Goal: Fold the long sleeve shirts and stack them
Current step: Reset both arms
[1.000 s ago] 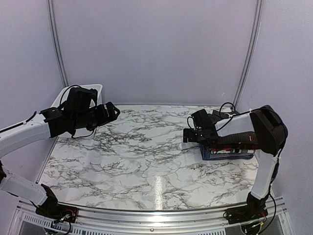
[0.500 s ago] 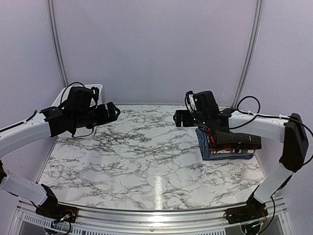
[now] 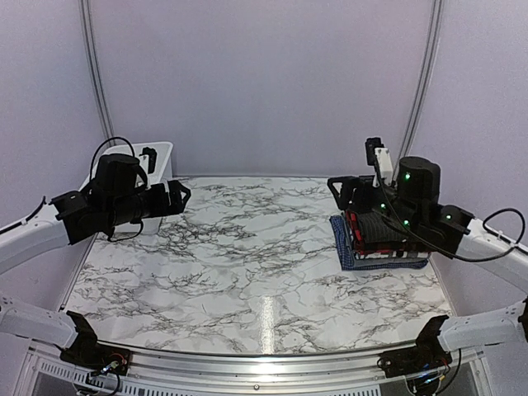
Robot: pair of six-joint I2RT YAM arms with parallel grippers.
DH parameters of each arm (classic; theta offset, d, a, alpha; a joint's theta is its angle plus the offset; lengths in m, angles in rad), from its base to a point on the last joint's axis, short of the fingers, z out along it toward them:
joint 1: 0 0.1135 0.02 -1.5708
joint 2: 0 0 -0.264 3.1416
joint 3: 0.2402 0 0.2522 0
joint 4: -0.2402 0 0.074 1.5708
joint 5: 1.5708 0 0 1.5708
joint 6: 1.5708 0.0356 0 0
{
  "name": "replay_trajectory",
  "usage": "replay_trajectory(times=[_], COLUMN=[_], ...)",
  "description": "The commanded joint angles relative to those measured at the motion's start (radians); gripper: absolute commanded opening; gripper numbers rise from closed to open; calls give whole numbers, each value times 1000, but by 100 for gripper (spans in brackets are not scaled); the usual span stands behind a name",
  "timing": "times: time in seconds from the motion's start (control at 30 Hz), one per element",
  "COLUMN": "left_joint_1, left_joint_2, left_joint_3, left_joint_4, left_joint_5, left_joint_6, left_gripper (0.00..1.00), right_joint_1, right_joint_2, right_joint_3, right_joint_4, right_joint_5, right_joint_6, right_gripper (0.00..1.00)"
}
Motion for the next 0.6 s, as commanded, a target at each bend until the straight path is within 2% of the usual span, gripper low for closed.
replay_trajectory(times=[0.0, 0.2, 0.57], left_joint_1=[4, 5, 4], left_joint_2=[-106, -183, -206], left_joint_3=[-77, -135, -147], left_joint_4=[30, 36, 58], left_joint_5=[-50, -67, -85], left_joint_6=[51, 42, 43], left_gripper=[99, 99, 99], right_joint_1=[4, 3, 4], right_joint_2=[-113, -210, -232], right_joint_3=[-47, -108, -103], right_joint_4=[-12, -45, -53], right_joint_5=[-20, 3, 32], right_joint_6=[-17, -6, -26], right_gripper=[99, 99, 99])
